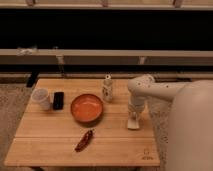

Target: Wipe the white sponge on the table

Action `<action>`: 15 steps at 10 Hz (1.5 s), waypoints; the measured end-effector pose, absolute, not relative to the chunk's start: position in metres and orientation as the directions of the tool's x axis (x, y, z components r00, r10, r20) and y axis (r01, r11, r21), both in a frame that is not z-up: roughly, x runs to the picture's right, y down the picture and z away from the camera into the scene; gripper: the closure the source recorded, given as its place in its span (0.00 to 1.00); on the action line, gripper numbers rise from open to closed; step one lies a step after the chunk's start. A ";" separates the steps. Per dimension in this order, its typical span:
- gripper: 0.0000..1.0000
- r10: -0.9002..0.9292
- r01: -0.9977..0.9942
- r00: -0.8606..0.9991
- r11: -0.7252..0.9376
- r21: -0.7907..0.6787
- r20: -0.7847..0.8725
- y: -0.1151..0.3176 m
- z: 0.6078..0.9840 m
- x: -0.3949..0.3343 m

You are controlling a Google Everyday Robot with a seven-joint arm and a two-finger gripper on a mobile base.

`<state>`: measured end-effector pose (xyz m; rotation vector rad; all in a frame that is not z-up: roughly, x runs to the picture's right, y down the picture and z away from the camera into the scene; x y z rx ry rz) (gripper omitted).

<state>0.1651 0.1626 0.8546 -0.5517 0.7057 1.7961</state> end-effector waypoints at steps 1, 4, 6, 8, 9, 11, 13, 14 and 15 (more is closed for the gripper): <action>1.00 0.683 -0.956 -0.293 -0.232 0.182 -0.669 0.153 0.867 0.162; 1.00 0.710 -0.970 -0.241 -0.205 0.132 -0.662 0.134 0.888 0.143; 1.00 0.708 -0.969 -0.242 -0.207 0.133 -0.663 0.135 0.887 0.143; 1.00 0.708 -0.969 -0.241 -0.207 0.132 -0.663 0.135 0.887 0.142; 1.00 0.716 -0.975 -0.216 -0.191 0.111 -0.664 0.133 0.887 0.138; 1.00 0.733 -0.989 -0.134 -0.145 0.039 -0.667 0.127 0.888 0.103; 1.00 0.747 -0.994 -0.068 -0.111 -0.023 -0.661 0.123 0.881 0.066; 1.00 0.751 -0.994 -0.035 -0.092 -0.052 -0.659 0.126 0.872 0.050; 1.00 0.756 -0.995 -0.011 -0.076 -0.072 -0.655 0.128 0.863 0.040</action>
